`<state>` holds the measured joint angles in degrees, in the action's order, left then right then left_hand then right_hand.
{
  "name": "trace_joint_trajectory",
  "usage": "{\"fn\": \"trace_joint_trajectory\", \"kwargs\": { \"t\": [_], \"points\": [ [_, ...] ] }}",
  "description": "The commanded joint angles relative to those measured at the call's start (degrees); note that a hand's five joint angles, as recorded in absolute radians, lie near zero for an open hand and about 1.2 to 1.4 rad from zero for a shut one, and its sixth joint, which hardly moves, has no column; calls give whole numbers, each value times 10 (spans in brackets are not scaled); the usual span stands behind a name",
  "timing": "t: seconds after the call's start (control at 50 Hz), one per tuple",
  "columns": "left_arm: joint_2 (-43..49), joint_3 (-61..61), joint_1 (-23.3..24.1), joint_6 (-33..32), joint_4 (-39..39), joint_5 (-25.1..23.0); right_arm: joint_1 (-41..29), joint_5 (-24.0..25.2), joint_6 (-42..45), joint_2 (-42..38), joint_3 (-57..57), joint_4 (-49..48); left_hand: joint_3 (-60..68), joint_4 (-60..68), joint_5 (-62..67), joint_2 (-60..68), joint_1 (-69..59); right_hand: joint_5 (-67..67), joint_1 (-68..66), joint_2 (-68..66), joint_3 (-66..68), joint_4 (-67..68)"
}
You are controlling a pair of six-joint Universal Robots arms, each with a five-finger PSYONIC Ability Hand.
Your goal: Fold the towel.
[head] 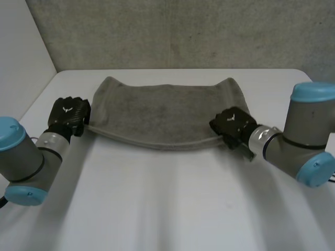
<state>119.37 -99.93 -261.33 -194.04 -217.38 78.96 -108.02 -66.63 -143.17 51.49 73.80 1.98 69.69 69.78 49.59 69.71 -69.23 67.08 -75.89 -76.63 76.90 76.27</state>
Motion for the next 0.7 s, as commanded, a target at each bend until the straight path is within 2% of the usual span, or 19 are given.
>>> {"fn": "trace_joint_trajectory", "kwargs": {
  "t": [0.02, 0.04, 0.08, 0.1, 0.14, 0.3, 0.54, 0.7],
  "points": [
    [-2, 0, -8, -6, 2, 5, 7, -14, -25, 2, 39, -51, 103, 102, 204, 103, -108, -17, 5, 12, -15, -9],
    [-2, 0, -8, -6, 2, 5, 7, -14, -25, 2, 39, -51, 103, 102, 204, 103, -108, -17, 5, 13, -15, -9],
    [-10, 0, -10, -2, 2, 7, 8, -33, -53, 43, 69, -86, 103, 102, 204, 103, -108, -221, 210, 217, -220, -213],
    [-10, 0, -10, -2, 2, 7, 8, -33, -53, 43, 69, -87, 103, 102, 204, 103, -108, -222, 211, 218, -221, -214],
    [-17, -3, -10, -2, 2, 8, 6, -55, -74, 73, 99, -113, 103, 102, 204, 103, -108, -357, 345, 352, -355, -348],
    [-21, -11, -11, -1, 1, 8, 24, -105, -76, 77, 136, -120, 103, 102, 204, 103, -108, -397, 386, 393, -396, -389],
    [-19, -13, -8, -1, 2, 8, 69, -100, -87, 81, 157, -75, 103, 102, 204, 103, -108, -434, 423, 430, -433, -426],
    [-19, -12, -7, -1, 1, 8, 102, -87, -141, 80, 165, -79, 103, 102, 204, 103, -108, -438, 426, 433, -436, -430]
  ]
}}
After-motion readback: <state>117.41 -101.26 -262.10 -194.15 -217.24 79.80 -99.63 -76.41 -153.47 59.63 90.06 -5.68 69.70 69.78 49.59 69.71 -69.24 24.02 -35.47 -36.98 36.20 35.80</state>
